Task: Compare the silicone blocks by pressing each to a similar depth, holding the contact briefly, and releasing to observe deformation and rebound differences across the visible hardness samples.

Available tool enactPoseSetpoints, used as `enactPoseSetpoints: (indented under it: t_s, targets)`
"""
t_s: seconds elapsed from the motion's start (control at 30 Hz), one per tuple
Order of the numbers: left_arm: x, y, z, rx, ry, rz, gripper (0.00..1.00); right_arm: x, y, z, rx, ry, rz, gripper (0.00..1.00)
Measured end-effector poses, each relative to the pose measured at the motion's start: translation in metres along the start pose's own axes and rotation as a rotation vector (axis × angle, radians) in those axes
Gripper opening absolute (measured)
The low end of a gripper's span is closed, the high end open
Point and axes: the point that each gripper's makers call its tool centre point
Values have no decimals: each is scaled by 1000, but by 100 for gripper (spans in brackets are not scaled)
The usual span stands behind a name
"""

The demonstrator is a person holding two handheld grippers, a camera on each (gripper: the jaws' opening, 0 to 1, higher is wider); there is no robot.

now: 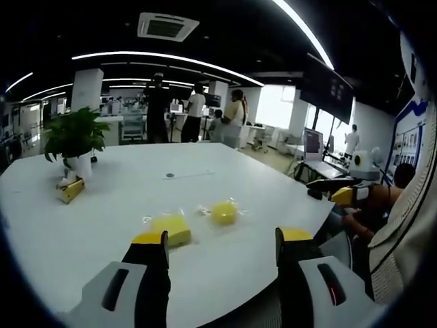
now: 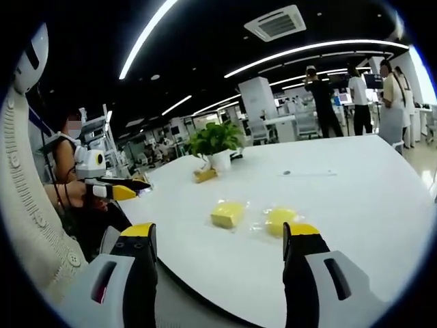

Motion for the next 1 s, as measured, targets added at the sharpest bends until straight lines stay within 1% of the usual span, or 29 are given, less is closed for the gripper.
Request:
enactPoseSetpoints:
  t_s: [0.23, 0.33, 0.73, 1.0]
  targets:
    - [1, 1, -2, -10, 5, -3, 62, 0, 0, -1, -4, -3, 4, 70]
    - [3, 2, -4, -21, 11, -7, 61, 2, -2, 0, 6, 5, -3, 70]
    - [2, 2, -1, -13, 9, -2, 62, 0, -1, -2, 3, 5, -2, 69]
    - [0, 0, -4, -16, 8, 5, 62, -1, 1, -1, 3, 5, 1, 69]
Point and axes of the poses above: the point that each gripper's makers call its tool centre point, and the gripper's own axes: y roughly forward along the fingers, x roughly to its right, z roughly out of its top, and after that the axes turned 7 degrees about -x, right-handed
